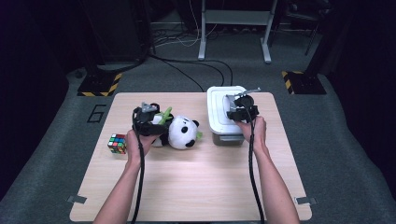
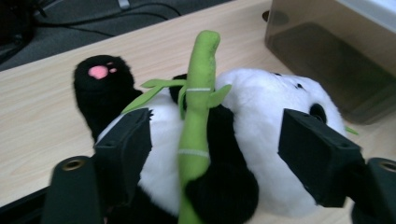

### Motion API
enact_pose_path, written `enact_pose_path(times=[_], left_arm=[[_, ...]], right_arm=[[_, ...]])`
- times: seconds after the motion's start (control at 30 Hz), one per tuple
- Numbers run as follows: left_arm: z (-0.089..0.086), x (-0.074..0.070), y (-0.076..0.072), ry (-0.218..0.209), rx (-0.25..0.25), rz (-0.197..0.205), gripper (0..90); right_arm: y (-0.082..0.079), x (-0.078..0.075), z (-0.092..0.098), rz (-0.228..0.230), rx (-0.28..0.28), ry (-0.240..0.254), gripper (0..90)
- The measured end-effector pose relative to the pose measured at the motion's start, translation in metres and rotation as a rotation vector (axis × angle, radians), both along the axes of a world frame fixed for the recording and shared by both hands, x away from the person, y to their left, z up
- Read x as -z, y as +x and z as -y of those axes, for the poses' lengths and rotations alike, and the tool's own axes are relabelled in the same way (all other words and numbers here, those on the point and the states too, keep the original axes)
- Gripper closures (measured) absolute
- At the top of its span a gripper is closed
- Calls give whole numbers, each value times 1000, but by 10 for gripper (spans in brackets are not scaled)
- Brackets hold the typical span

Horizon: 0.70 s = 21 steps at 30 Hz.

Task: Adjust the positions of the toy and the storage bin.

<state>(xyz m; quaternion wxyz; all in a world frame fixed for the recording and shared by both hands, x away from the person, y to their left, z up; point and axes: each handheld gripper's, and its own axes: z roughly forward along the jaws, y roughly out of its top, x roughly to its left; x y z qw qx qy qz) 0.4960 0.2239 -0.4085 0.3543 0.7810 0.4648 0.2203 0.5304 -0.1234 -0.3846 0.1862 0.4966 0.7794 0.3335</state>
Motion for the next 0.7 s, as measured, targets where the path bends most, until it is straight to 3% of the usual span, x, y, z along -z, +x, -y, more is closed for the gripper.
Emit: enact_pose_path(times=[0.07, 0.17, 0.27, 0.37, 0.57, 0.7], left_arm=[[5, 7, 11, 9, -21, -27, 393], [7, 15, 18, 22, -41, -49, 449], [9, 20, 22, 50, -66, -23, 590], [7, 24, 22, 47, -65, -10, 730], [4, 25, 14, 51, -34, 27, 760], [-4, 22, 4, 44, 25, 32, 767]], right_arm=[[0, 0, 1, 0, -5, 1, 600], [0, 0, 1, -3, -7, -3, 600], [0, -1, 2, -3, -9, -3, 600], [0, -1, 2, -7, -13, -6, 601], [-1, -2, 3, -13, -16, -7, 601], [0, -2, 3, -15, -18, -7, 600]])
